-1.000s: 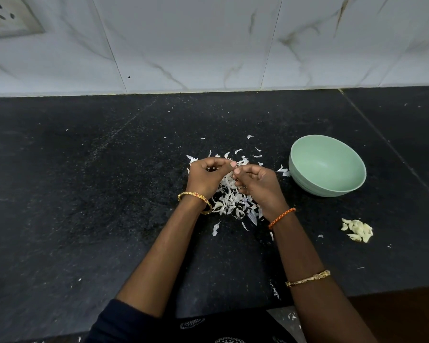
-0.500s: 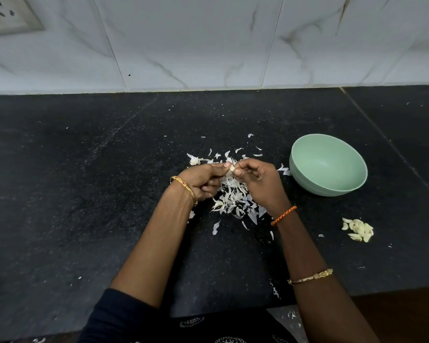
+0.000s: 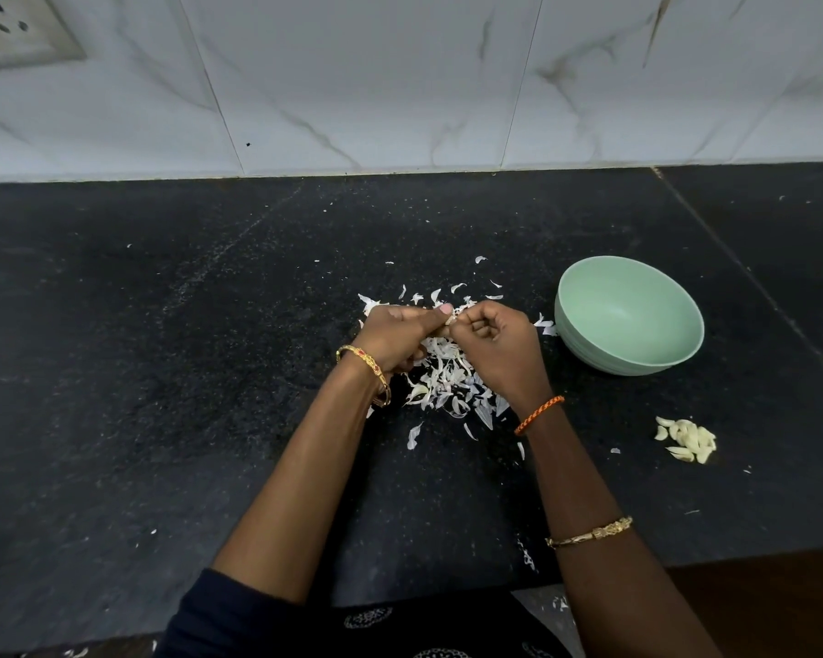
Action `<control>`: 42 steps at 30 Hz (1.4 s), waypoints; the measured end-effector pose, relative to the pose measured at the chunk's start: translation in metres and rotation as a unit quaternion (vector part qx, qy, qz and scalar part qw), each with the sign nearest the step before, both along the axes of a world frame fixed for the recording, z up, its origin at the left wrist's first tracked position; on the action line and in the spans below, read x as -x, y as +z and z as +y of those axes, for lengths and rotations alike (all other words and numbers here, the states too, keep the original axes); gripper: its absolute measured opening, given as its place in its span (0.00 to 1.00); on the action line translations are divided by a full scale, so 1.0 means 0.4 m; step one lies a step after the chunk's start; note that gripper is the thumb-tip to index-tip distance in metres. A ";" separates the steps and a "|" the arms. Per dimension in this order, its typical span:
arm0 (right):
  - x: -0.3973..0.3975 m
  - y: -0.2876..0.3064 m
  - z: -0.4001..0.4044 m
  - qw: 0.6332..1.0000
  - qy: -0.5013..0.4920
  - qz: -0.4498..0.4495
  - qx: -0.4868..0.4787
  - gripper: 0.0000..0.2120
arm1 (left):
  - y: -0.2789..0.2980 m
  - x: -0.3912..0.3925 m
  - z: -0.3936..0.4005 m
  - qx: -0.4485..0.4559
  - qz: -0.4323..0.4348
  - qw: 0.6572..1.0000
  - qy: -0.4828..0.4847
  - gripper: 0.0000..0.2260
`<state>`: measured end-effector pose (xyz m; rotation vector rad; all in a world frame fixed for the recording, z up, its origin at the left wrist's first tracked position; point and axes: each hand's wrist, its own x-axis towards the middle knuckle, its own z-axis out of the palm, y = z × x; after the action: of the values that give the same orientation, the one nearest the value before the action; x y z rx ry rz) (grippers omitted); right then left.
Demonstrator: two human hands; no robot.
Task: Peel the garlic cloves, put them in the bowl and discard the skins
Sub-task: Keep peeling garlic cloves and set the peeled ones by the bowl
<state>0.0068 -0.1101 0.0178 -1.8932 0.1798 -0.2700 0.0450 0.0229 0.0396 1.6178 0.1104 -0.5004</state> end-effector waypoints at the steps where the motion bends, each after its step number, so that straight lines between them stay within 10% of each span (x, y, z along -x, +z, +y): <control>1: 0.000 0.002 -0.003 1.000 0.001 -0.001 0.001 0.05 | 0.001 0.001 0.002 0.002 -0.006 1.000 -0.012 0.05; 24: 0.003 0.005 -0.019 1.000 0.024 0.010 -0.010 0.07 | -0.020 0.001 0.005 0.094 0.100 0.990 0.043 0.09; 42: 0.002 0.009 -0.008 0.998 0.049 -0.026 0.012 0.02 | -0.010 0.018 0.000 0.036 0.018 0.997 0.067 0.07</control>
<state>0.0060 -0.1134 0.0212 -1.9115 0.0483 -0.2542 0.0376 0.0227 0.0355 1.5202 0.2243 -0.4255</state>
